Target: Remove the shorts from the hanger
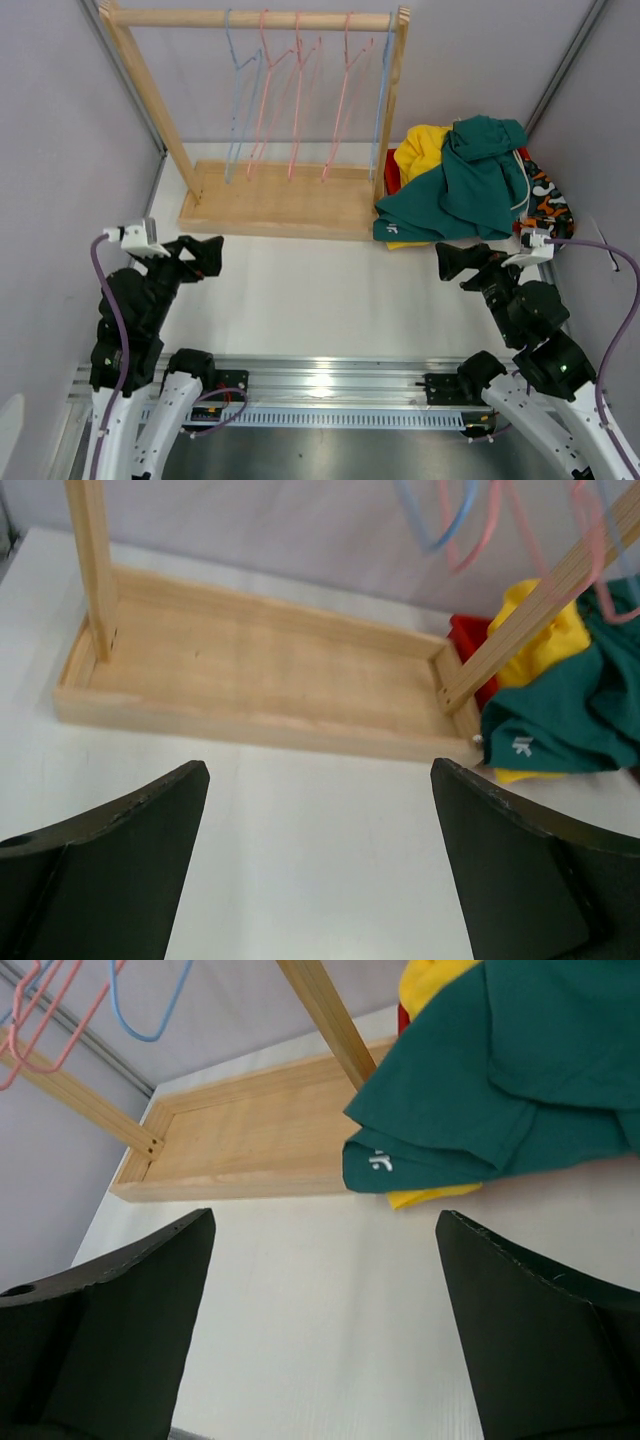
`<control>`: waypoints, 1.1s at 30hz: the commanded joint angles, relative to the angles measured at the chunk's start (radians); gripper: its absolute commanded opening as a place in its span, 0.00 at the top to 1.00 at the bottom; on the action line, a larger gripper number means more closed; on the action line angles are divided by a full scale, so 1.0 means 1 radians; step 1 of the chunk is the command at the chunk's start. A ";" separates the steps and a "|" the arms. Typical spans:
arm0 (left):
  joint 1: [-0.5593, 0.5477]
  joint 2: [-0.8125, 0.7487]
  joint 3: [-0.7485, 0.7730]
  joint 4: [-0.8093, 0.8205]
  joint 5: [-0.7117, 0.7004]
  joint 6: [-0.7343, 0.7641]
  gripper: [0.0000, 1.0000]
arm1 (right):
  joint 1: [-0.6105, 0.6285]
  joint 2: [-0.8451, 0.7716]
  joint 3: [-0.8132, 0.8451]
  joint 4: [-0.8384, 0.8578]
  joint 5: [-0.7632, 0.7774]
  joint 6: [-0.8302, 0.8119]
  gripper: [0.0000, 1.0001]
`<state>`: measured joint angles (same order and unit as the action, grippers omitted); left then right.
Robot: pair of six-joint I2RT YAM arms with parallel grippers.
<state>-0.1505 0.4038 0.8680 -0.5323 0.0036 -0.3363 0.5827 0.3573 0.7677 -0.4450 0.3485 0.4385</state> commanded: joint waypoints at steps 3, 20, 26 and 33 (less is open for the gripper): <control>-0.037 -0.109 -0.089 -0.104 -0.196 -0.015 0.04 | 0.005 -0.069 0.028 -0.187 0.067 0.123 0.01; -0.050 -0.171 -0.173 -0.075 -0.205 -0.050 0.01 | 0.012 -0.103 0.127 -0.321 0.120 -0.018 0.01; -0.052 -0.186 -0.193 -0.044 -0.166 -0.021 0.01 | -0.006 -0.104 0.117 -0.293 0.098 -0.049 0.01; -0.050 -0.197 -0.202 -0.043 -0.157 -0.026 0.01 | -0.050 -0.101 0.113 -0.284 0.027 -0.063 0.01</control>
<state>-0.1951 0.2207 0.6674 -0.6113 -0.1707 -0.3656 0.5411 0.2569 0.8818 -0.7719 0.4095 0.4023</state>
